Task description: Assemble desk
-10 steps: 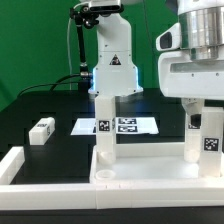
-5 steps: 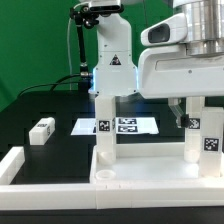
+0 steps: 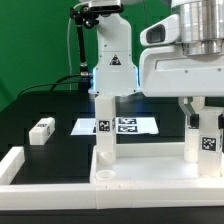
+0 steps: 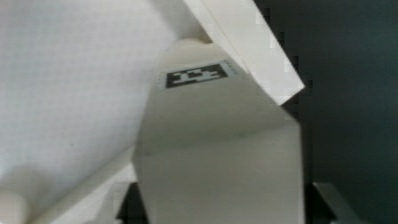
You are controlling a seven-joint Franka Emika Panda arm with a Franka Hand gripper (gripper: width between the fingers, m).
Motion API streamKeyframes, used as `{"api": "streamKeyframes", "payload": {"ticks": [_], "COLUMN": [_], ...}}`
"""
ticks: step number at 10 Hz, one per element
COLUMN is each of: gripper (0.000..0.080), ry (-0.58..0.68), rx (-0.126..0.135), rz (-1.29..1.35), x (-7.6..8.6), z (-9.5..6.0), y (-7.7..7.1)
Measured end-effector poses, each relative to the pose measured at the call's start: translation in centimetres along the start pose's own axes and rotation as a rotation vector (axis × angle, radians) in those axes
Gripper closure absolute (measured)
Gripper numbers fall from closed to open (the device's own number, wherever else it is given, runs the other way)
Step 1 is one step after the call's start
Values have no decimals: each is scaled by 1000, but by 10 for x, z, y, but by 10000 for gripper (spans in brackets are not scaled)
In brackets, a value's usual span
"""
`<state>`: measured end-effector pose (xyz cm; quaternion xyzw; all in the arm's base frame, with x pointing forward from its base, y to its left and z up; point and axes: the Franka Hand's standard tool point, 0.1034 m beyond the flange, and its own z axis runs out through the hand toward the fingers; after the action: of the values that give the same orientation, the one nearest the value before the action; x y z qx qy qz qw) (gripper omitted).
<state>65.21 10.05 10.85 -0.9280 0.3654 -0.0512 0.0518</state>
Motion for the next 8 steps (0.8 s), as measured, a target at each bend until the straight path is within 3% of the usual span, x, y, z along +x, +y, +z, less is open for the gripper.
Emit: {"api": "streamKeyframes", "payload": {"ticks": [5,8], "gripper": [499,499], "ry": [-4,-35], "rx": [-7,19], "rz": [548,926], "x": [-2,-5], "z": [0,0], "y": [7,12]}}
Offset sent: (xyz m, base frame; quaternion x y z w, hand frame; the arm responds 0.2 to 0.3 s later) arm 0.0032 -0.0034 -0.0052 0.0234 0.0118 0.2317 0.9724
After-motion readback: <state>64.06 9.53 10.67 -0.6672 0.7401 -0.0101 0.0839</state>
